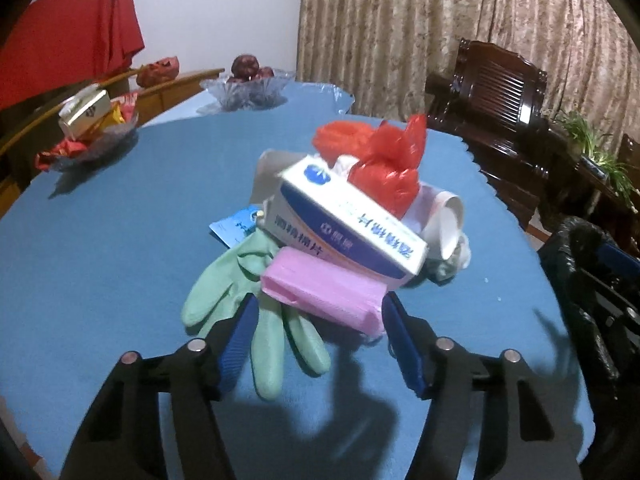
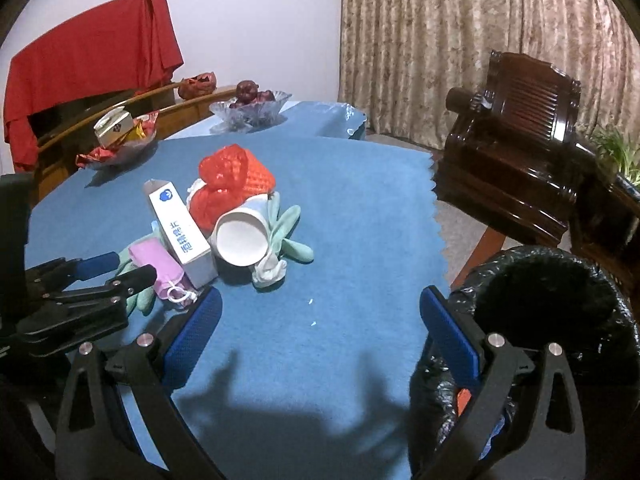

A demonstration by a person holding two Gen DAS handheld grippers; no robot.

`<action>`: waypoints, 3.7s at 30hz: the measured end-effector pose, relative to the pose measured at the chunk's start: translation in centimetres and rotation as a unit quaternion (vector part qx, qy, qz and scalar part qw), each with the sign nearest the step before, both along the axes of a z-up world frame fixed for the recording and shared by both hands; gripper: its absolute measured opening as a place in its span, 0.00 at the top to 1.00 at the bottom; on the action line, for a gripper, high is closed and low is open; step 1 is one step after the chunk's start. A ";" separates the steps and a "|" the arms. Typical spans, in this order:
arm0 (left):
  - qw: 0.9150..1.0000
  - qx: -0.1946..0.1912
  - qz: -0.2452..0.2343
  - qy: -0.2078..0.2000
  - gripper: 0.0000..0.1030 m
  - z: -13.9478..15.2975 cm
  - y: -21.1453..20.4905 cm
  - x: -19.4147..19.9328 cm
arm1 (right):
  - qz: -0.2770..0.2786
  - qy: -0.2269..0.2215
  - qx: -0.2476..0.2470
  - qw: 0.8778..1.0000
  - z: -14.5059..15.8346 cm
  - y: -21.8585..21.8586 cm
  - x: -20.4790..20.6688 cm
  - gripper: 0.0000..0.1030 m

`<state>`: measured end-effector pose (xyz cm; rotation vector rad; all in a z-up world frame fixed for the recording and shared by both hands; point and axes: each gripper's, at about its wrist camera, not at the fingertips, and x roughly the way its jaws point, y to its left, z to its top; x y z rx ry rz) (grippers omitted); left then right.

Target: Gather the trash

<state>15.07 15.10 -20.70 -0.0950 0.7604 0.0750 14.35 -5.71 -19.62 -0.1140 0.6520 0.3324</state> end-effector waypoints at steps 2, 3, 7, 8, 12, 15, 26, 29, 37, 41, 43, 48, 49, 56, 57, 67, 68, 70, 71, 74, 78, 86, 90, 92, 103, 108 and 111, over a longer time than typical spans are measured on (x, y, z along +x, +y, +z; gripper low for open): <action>1.000 0.000 0.001 0.001 0.41 -0.4 0.1 0.6 | 0.000 0.004 -0.001 1.000 -0.3 0.1 0.3 0.06; 1.000 -0.001 0.001 0.002 0.42 -0.6 0.1 0.8 | -0.001 0.006 -0.002 1.000 -0.5 0.1 0.4 0.06; 1.000 -0.003 -0.004 0.011 0.61 -1.4 0.0 1.9 | -0.002 0.013 -0.002 1.000 -1.1 0.1 0.9 0.06; 1.000 -0.005 -0.006 0.014 0.72 -1.6 0.0 2.1 | -0.002 0.014 -0.002 1.000 -1.2 0.1 1.0 0.06; 1.000 -0.006 -0.006 0.006 0.86 -1.1 0.0 1.8 | 0.001 0.015 -0.003 1.000 -1.3 0.3 1.2 0.06; 1.000 -0.009 -0.008 -0.009 0.92 -0.2 -0.2 1.0 | 0.004 0.013 -0.001 1.000 -1.2 0.6 1.2 0.06; 0.999 -0.024 -0.008 -0.022 0.96 2.1 1.4 -1.7 | 0.035 -0.001 0.011 0.999 -0.3 2.9 0.8 0.07; 1.000 -0.023 -0.002 -0.020 0.96 2.1 2.2 -2.4 | 0.045 -0.004 0.014 0.999 0.0 3.5 0.7 0.09; 0.999 -0.005 0.024 -0.028 0.96 2.3 4.3 -3.3 | 0.096 0.003 0.025 0.995 0.0 6.9 1.6 0.33; 0.999 -0.005 0.030 -0.026 0.96 2.1 4.9 -3.0 | 0.131 0.013 0.028 0.991 -0.3 9.0 2.1 0.48; 0.999 -0.006 0.033 -0.025 0.96 1.9 5.2 -3.0 | 0.141 0.013 0.025 0.990 -0.5 9.8 2.2 0.51; 0.999 -0.009 0.035 -0.023 0.96 1.6 5.5 -2.8 | 0.154 0.019 0.013 0.988 -1.3 11.2 3.0 0.57; 0.999 -0.010 0.036 -0.022 0.96 1.5 5.6 -2.7 | 0.155 0.023 0.010 0.988 -1.5 11.4 3.2 0.58; 0.999 -0.008 0.040 -0.019 0.96 1.2 5.7 -2.3 | 0.153 0.040 0.008 0.987 -2.1 11.7 3.5 0.65; 0.999 -0.008 0.041 -0.019 0.96 1.2 5.8 -2.4 | 0.159 0.045 0.015 0.986 -1.9 11.7 3.4 0.66; 0.999 -0.010 0.048 -0.017 0.96 0.8 6.4 -2.7 | 0.160 0.030 0.004 0.987 -1.7 12.5 4.5 0.51; 0.999 -0.010 0.048 -0.017 0.96 0.8 6.4 -2.7 | 0.161 0.031 0.002 0.986 -1.9 12.5 4.8 0.51; 0.999 -0.009 0.048 -0.017 0.96 0.8 6.4 -2.6 | 0.169 0.031 -0.002 0.985 -2.3 12.8 5.1 0.52; 0.999 -0.009 0.048 -0.017 0.96 0.8 6.5 -2.5 | 0.173 0.029 -0.007 0.984 -2.4 13.0 5.0 0.52; 0.999 -0.007 0.050 -0.019 0.96 0.8 6.5 -2.5 | 0.188 0.042 -0.003 0.981 -2.2 13.3 4.7 0.59; 0.998 -0.005 0.053 -0.019 0.96 0.9 6.5 -2.6 | 0.192 0.058 0.006 0.980 -2.3 13.6 4.2 0.60; 0.998 -0.007 0.055 -0.015 0.96 0.8 6.7 -2.6 | 0.180 0.062 -0.019 0.982 -3.5 14.1 5.0 0.65; 0.998 -0.005 0.053 -0.019 0.96 1.1 6.6 -2.7 | 0.184 0.062 0.007 0.981 -2.2 13.4 4.5 0.71; 0.998 -0.005 0.052 -0.023 0.96 1.5 6.4 -2.9 | 0.182 0.063 0.023 0.981 -1.4 12.8 4.3 0.71; 0.998 -0.014 0.017 -0.053 0.96 5.1 3.1 -4.0 | 0.153 0.043 0.086 0.984 3.7 7.9 1.5 0.72; 0.998 -0.018 -0.008 -0.064 0.96 6.4 0.9 -4.0 | 0.123 0.027 0.093 0.988 5.5 5.0 0.2 0.72; 0.997 -0.019 -0.026 -0.070 0.96 7.1 -0.7 -3.9 | 0.100 0.019 0.092 0.991 6.4 2.8 -0.5 0.72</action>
